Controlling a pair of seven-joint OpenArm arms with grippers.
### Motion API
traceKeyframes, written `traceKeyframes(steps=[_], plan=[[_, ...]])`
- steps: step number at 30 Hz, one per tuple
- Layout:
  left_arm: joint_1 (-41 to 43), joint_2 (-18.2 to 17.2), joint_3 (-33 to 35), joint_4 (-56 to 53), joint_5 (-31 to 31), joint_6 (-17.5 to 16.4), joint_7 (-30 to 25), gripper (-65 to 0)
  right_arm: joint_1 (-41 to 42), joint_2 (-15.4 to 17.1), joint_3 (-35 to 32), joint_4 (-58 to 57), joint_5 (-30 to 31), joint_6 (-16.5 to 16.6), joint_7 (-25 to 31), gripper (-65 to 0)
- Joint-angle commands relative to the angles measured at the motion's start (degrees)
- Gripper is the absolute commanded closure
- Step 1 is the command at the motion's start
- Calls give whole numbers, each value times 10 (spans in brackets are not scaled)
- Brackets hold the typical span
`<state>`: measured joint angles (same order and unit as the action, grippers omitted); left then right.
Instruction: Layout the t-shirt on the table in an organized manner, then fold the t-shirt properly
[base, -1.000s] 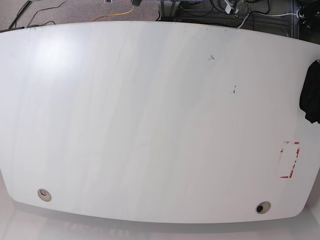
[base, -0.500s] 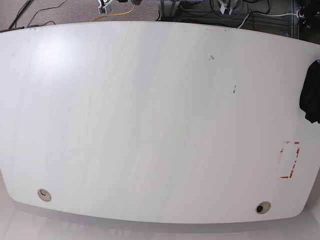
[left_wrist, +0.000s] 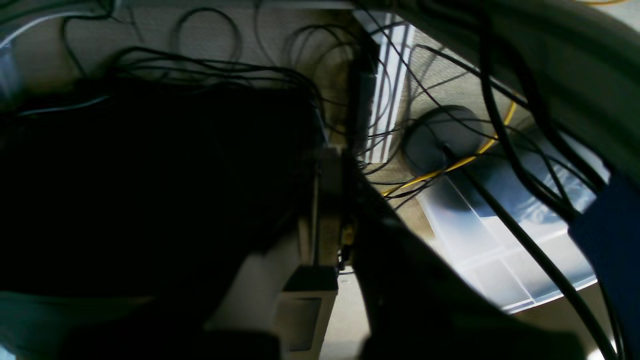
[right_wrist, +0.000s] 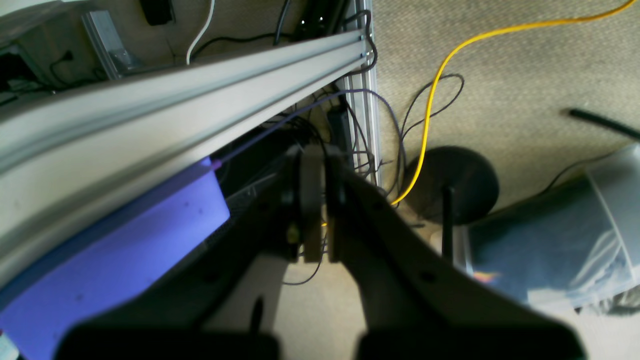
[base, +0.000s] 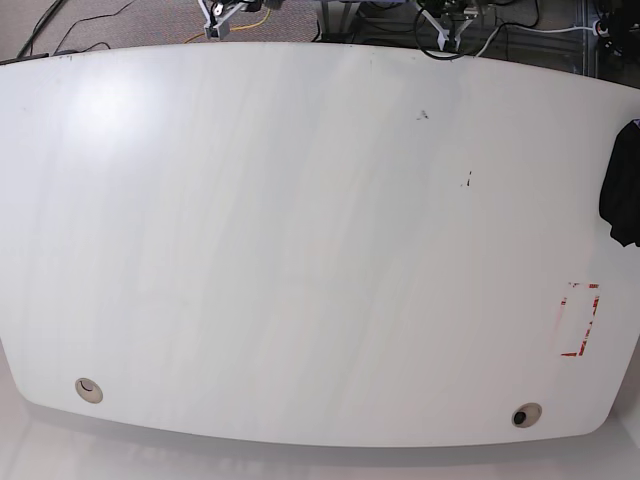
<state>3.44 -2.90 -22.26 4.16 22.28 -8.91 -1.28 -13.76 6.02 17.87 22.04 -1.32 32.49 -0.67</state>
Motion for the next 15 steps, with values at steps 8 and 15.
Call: traceKeyframes(steps=[8,15], plan=[[-7,2,34,-4,3,57,16,0,22,11,-58,-31,3,-55,4,-13],[-18,6,33,-5,0,64,43,0,23,10,-67,-31,4,-77,4,-13]])
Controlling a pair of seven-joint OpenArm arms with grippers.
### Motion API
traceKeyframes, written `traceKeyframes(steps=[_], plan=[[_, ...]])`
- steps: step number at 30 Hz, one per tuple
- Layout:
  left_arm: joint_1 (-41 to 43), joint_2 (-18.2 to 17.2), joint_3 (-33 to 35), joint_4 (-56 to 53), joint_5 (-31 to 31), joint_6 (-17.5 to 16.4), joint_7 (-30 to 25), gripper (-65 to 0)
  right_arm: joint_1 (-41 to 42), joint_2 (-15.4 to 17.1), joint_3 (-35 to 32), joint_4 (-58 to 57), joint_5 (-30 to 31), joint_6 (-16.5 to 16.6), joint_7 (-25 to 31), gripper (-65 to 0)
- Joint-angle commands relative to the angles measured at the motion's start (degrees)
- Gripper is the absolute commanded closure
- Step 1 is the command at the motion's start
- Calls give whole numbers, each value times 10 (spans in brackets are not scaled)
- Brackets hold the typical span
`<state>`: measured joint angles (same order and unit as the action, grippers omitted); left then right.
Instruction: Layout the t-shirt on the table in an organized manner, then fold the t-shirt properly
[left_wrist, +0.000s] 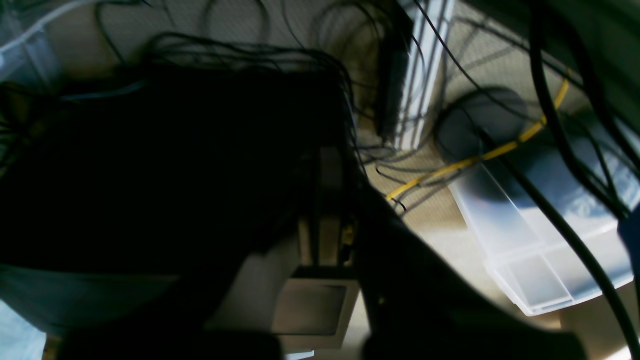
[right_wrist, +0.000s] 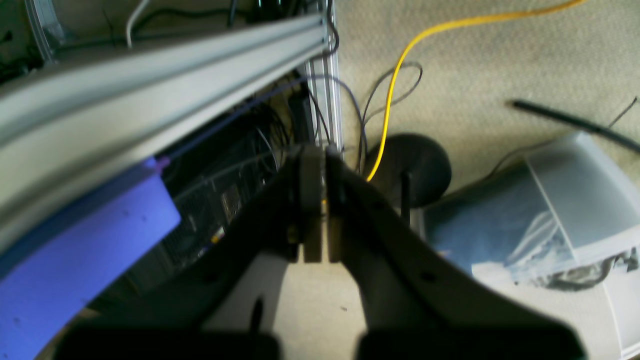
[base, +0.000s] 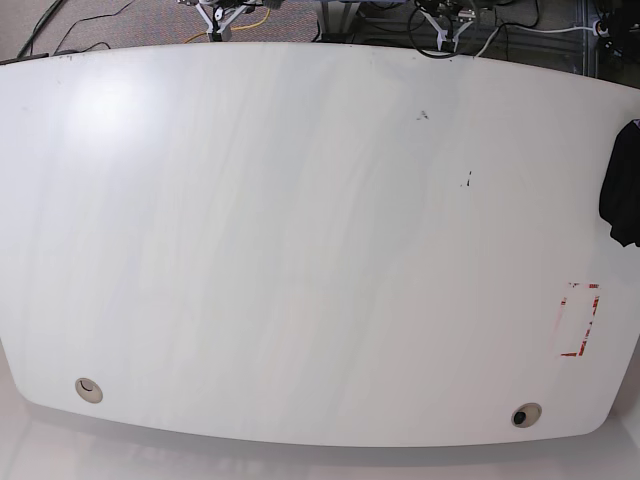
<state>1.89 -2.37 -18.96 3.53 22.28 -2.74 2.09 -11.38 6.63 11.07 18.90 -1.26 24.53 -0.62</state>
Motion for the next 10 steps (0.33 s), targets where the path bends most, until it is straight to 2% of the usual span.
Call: traceKeyframes(steps=[1,10], plan=[[-3,2,0,2,-1,2,11,0,-1,4,1,0,3,2,3,-13],[-3,9,0,6,-1,2,13,0,-1,3,1,0,3,1,3,-13]])
